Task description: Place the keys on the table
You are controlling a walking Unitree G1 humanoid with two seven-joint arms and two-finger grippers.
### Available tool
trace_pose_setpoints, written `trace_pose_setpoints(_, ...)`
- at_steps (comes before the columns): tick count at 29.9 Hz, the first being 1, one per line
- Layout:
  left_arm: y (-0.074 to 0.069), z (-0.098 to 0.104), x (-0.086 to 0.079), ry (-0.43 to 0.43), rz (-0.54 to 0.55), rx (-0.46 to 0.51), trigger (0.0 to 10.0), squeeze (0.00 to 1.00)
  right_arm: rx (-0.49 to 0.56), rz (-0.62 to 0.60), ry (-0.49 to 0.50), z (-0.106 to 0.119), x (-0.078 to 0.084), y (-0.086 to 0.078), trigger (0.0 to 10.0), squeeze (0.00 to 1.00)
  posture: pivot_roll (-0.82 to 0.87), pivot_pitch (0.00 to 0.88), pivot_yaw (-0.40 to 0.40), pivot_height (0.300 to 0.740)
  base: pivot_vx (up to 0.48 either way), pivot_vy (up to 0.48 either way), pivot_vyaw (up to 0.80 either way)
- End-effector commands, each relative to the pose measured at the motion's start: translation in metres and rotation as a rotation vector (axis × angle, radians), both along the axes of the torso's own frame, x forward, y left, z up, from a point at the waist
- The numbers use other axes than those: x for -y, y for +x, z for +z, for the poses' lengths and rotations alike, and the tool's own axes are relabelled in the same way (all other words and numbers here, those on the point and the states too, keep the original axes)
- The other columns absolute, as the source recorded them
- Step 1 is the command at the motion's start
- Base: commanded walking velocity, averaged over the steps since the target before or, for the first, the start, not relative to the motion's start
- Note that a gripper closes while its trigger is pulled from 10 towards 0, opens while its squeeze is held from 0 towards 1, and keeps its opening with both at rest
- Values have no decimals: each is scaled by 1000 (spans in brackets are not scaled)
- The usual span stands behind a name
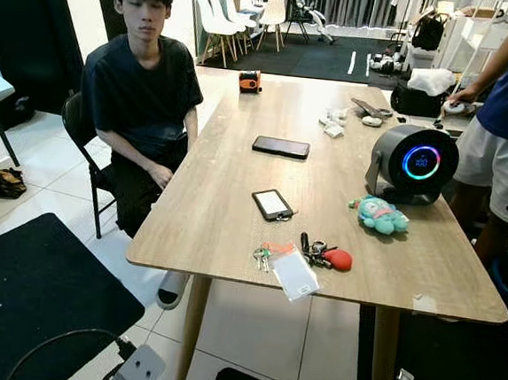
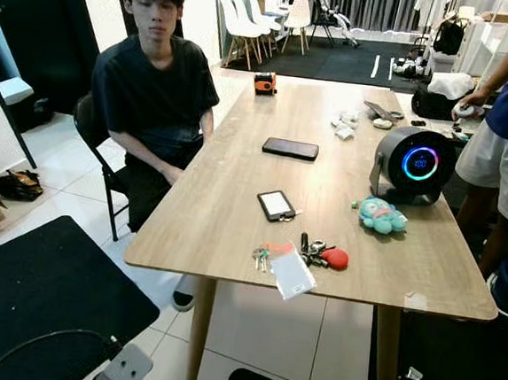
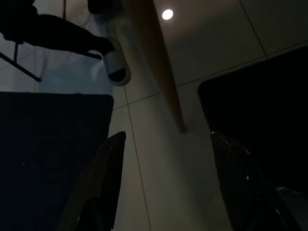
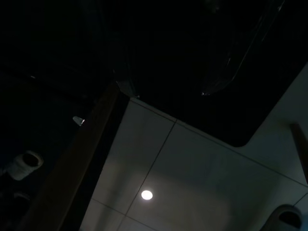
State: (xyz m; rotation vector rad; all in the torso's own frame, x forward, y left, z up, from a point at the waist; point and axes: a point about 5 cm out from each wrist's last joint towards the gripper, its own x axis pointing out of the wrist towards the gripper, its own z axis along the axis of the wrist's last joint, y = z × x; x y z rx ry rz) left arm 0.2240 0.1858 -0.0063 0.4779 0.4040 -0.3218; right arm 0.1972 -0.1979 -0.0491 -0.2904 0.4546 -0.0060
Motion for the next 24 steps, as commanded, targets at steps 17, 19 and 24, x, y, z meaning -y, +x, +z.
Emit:
trace_pose_setpoints(17,-2,-5,3,16,-13,-23,10000,0,-9,1,-8,-1,3,-1,10000,0,93,117,83,740,0,-378,0)
trace_pose_setpoints(19,-2,-5,2,16,-12,-22,10000,0,-9,1,-8,-1,3,-1,10000,0,93,116,83,740,0,0,0)
trace_pose_setpoints(24,-1,-4,2,17,-12,-21,10000,0,-8,0,-7,-1,2,-1,10000,0,94,115,86,740,0,0,0)
